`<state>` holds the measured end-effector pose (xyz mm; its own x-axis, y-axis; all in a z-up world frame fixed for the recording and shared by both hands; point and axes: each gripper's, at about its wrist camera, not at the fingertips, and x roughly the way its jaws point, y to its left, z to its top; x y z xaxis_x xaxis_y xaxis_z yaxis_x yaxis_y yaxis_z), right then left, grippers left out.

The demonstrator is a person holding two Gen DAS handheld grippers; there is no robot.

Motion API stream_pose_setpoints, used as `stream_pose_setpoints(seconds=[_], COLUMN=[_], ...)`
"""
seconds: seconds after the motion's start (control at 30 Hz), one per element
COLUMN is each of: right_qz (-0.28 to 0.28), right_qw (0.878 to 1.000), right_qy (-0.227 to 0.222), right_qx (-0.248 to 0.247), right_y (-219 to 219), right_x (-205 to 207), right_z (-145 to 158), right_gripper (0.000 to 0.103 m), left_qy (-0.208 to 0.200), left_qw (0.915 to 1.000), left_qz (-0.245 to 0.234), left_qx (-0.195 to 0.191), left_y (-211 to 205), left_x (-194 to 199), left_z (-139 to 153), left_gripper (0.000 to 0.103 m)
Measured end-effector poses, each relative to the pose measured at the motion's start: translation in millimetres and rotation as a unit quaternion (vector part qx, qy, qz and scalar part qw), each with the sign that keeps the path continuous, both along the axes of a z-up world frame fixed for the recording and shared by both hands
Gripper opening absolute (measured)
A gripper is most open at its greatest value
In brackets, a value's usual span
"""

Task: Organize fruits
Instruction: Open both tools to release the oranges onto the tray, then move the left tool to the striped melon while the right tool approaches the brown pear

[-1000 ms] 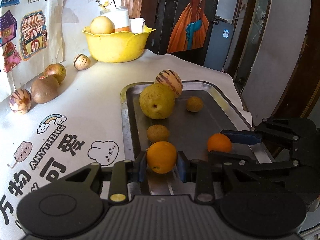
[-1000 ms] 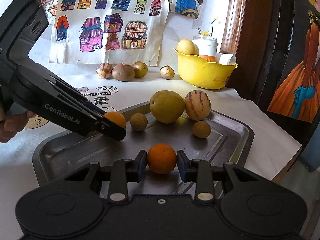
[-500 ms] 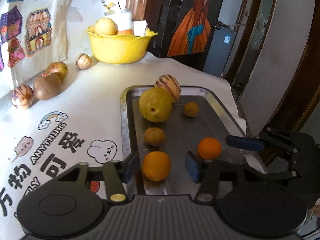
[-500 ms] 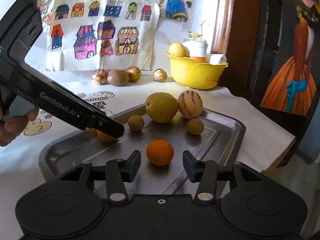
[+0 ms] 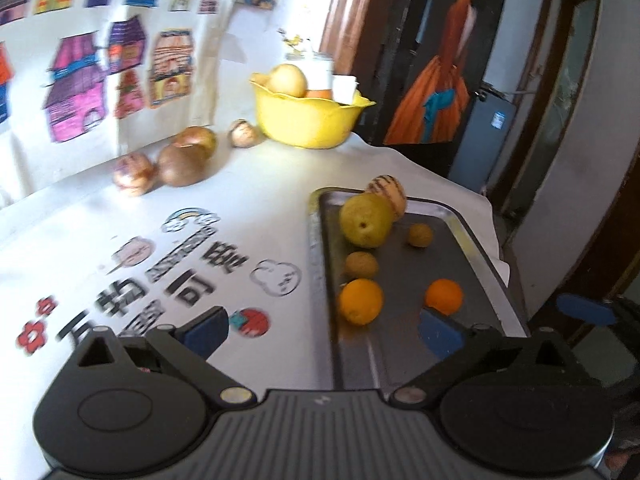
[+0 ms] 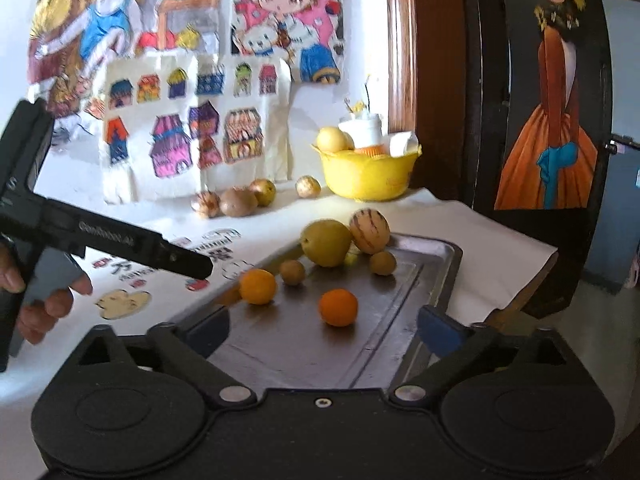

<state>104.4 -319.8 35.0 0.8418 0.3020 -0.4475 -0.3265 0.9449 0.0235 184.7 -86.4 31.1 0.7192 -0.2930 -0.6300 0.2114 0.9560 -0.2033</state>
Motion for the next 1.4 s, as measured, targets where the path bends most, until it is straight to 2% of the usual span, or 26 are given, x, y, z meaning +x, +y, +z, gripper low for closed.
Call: stream_pose_setpoints(seconds=[0.13,0.27,0.4,0.57,0.77,1.13,1.23,1.3,1.4], right_qz=[-0.016,-0.056,-0.079,-0.101,-0.070,-0.045,-0.049,-0.038,-0.020], right_qw=[1.000,0.997,0.991,0.988,0.989,0.994,0.993,0.993,0.993], right_qy=[-0.007,0.041,0.072,0.087,0.109,0.091,0.090,0.086,0.089], right_qx=[0.005,0.040,0.085,0.083,0.077,0.045,0.055,0.072,0.068], right_y=[13,24,32,50,77,138,150,155,163], right_x=[-23,-32,-45,-64,-83,-120,-134,-145,-150], right_z=[2,-5,-11,-18,-15,6,12,19,26], right_gripper=[0.102,0.102,0.102,0.102,0.102,0.102,0.102,0.102,0.102], left_qy=[-0.013,-0.004,-0.005,-0.010,0.003,-0.025,-0.012,-0.019,-0.039], left_qw=[0.9993,0.9978,0.9953,0.9927,0.9901,0.9895,0.9861,0.9839,0.9791], left_qz=[0.029,0.037,0.043,0.063,0.108,0.133,0.157,0.175,0.200], left_qx=[0.018,0.055,0.087,0.102,0.090,0.052,0.051,0.031,0.000], left_y=[13,22,27,39,63,111,125,137,152], left_x=[-22,-38,-53,-75,-93,-129,-132,-140,-154], left_z=[1,-3,-6,-6,-4,0,0,7,16], left_gripper=[0.103,0.103,0.103,0.103,0.103,0.103,0.103,0.103,0.103])
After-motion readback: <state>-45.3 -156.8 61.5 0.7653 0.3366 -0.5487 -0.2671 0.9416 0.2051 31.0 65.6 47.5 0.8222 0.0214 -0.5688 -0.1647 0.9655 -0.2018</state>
